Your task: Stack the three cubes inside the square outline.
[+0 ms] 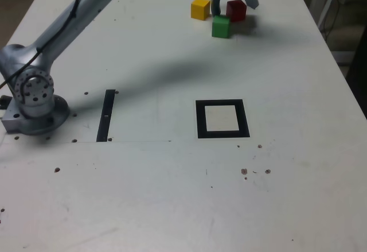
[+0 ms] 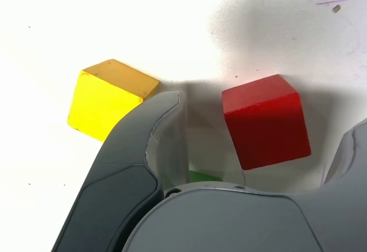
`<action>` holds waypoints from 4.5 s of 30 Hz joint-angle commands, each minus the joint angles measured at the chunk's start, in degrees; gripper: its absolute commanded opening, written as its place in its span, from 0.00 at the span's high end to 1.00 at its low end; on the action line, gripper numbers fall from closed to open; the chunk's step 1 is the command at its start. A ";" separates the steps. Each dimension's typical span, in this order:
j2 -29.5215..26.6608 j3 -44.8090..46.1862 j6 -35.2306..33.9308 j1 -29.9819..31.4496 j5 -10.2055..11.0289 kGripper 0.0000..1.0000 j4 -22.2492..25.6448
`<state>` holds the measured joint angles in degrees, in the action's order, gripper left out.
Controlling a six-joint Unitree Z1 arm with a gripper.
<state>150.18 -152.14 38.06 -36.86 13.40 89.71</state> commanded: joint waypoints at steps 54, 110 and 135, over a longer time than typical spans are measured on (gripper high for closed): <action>0.68 -0.85 0.62 0.60 -1.00 0.66 -1.04; -47.30 67.14 -28.85 38.28 -4.92 0.66 -12.73; -37.72 64.86 -45.28 51.70 -10.06 0.67 -20.95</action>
<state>112.20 -86.98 -7.14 15.33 2.98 68.78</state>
